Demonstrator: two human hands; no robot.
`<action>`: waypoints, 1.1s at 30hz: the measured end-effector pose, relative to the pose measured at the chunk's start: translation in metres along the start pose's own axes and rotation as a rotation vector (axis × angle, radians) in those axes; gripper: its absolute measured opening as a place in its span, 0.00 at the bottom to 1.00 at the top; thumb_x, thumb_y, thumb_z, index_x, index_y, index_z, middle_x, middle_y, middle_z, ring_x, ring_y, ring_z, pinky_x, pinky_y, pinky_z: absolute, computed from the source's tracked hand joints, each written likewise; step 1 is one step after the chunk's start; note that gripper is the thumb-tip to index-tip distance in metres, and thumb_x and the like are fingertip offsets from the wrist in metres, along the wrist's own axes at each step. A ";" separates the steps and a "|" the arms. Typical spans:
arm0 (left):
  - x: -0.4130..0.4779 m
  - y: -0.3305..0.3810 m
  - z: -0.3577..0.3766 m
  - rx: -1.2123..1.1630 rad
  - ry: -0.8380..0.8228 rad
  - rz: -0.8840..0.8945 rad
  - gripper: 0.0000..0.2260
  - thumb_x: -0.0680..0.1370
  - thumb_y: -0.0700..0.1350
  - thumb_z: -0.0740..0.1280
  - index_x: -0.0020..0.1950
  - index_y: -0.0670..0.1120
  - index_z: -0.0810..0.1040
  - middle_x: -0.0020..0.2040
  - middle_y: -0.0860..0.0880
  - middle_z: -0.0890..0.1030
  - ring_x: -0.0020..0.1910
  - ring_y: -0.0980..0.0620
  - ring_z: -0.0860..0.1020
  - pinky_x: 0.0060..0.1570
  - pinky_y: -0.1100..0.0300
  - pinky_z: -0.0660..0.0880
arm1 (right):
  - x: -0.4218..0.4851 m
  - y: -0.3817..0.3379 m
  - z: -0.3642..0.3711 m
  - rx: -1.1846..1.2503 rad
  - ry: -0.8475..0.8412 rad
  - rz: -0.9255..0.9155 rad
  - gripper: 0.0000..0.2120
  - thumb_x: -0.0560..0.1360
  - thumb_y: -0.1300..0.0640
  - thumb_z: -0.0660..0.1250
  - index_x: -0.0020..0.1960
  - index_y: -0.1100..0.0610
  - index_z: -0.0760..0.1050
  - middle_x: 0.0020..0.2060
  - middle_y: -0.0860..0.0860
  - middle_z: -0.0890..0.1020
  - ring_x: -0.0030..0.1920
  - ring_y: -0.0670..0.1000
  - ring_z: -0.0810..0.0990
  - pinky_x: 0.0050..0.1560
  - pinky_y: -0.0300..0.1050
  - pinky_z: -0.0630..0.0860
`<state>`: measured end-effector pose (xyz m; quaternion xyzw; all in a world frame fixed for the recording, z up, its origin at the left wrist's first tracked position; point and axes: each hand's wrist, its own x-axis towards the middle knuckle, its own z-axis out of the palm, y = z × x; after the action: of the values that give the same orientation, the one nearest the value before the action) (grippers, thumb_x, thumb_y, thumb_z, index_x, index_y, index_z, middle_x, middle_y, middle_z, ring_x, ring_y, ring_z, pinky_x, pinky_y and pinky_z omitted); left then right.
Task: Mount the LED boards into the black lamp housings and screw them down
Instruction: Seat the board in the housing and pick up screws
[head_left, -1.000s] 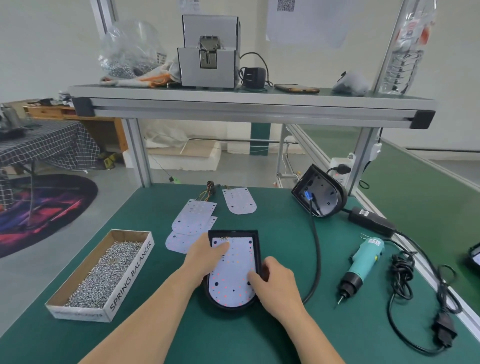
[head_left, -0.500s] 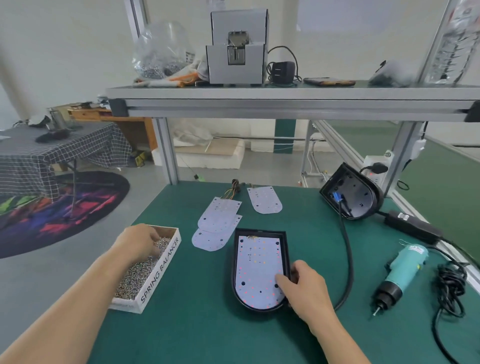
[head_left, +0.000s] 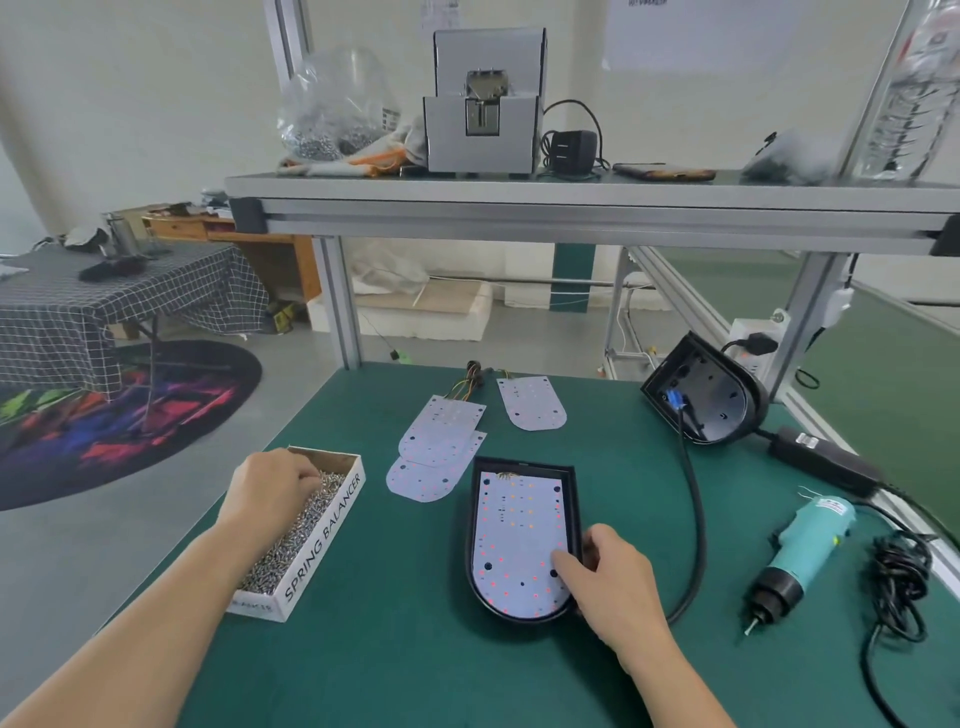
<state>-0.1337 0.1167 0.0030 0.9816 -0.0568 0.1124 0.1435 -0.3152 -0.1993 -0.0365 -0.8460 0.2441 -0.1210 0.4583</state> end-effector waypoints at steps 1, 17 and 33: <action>0.000 0.001 0.000 -0.018 0.019 -0.012 0.08 0.77 0.44 0.71 0.41 0.52 0.87 0.39 0.54 0.84 0.38 0.50 0.78 0.44 0.56 0.76 | 0.000 0.000 0.000 0.003 -0.001 0.001 0.15 0.73 0.54 0.71 0.36 0.55 0.66 0.30 0.47 0.72 0.30 0.48 0.67 0.30 0.41 0.65; 0.004 -0.016 0.005 -0.016 -0.051 -0.068 0.12 0.79 0.45 0.70 0.37 0.43 0.86 0.30 0.49 0.82 0.33 0.49 0.79 0.37 0.57 0.74 | 0.000 0.002 0.001 0.024 0.002 -0.004 0.14 0.73 0.54 0.70 0.36 0.56 0.66 0.30 0.46 0.72 0.29 0.47 0.66 0.28 0.36 0.64; -0.062 0.193 0.022 -1.744 -0.785 -0.557 0.06 0.78 0.32 0.66 0.43 0.32 0.82 0.33 0.42 0.81 0.27 0.56 0.79 0.26 0.71 0.75 | -0.009 -0.009 -0.004 0.132 -0.071 0.046 0.17 0.70 0.40 0.72 0.44 0.53 0.74 0.36 0.48 0.81 0.33 0.50 0.78 0.40 0.51 0.81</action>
<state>-0.2166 -0.0693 0.0194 0.4788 0.0696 -0.3389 0.8069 -0.3215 -0.1936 -0.0263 -0.8119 0.2385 -0.0964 0.5241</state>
